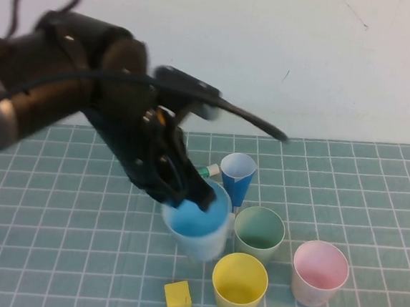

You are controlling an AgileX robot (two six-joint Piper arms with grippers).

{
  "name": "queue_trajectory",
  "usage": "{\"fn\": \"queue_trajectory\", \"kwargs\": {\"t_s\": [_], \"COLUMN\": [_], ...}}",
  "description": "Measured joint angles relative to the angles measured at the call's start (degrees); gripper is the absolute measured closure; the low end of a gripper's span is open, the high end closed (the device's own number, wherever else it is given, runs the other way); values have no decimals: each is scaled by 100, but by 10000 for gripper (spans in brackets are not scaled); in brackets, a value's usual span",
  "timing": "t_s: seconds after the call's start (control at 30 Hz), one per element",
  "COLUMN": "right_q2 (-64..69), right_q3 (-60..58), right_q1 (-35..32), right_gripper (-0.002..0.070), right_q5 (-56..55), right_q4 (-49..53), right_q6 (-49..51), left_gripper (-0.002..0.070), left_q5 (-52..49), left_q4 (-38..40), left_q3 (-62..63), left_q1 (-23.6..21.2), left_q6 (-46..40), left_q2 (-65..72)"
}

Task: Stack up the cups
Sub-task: Place the blue cup on the yellow cup

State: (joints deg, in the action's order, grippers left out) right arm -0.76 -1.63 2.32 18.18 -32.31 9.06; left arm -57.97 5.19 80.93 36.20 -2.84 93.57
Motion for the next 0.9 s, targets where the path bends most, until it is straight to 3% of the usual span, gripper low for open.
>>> {"fn": "queue_trajectory", "kwargs": {"t_s": [0.2, 0.77, 0.9], "right_q2": [0, 0, 0], "right_q3": [0, 0, 0], "right_q1": [0, 0, 0], "right_gripper": [679, 679, 676], "right_q5": [-54, 387, 387], "right_q4": [0, 0, -16], "right_q6": [-335, -409, -480], "left_gripper": [669, 669, 615], "left_q5": [278, 1119, 1136], "left_q4": [72, 135, 135], "left_q3": [0, 0, 0], "left_q1": [660, 662, 662], "left_q6": [-60, -50, -50], "left_q2": [390, 1556, 1633]}}
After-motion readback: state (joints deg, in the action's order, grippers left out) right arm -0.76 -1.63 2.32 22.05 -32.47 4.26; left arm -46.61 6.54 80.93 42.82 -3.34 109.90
